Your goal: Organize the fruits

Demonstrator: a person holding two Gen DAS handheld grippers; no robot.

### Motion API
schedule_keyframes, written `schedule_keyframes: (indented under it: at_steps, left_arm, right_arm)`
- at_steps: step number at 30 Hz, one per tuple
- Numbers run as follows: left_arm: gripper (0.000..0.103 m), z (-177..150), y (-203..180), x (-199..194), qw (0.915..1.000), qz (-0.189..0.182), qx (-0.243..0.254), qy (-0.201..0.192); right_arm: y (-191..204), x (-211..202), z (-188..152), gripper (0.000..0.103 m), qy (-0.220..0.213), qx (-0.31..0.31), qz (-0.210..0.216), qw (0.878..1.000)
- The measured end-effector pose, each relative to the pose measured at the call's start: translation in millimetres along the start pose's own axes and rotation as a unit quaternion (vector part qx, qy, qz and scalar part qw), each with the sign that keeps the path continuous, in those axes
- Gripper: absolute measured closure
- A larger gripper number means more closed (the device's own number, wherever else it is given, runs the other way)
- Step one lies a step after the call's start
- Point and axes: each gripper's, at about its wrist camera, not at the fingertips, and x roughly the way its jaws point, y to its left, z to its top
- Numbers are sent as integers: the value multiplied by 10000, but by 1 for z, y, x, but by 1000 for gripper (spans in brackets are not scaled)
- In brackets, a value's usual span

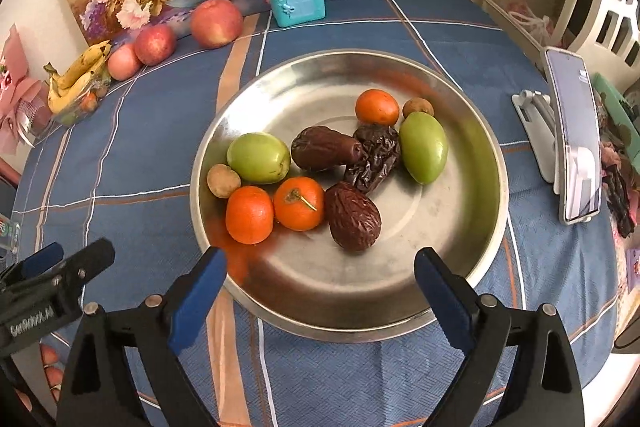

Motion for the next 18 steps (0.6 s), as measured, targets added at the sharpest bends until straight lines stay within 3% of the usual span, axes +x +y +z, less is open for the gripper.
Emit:
schedule_keyframes:
  at_steps: [11,16,18]
  left_arm:
    - [0,-1,6,1,9987,416,-227,198]
    - [0,-1,4,6,9941,1027,-77,332]
    - [0,-2,4,6,9936,1080,-44,318]
  right_arm:
    - [5,1,2,8,-20,-94,-150,9998]
    - [4,2,3,8,-7,-115,-164,9998]
    - [5,2,3,8,-10,-137,-171,9998]
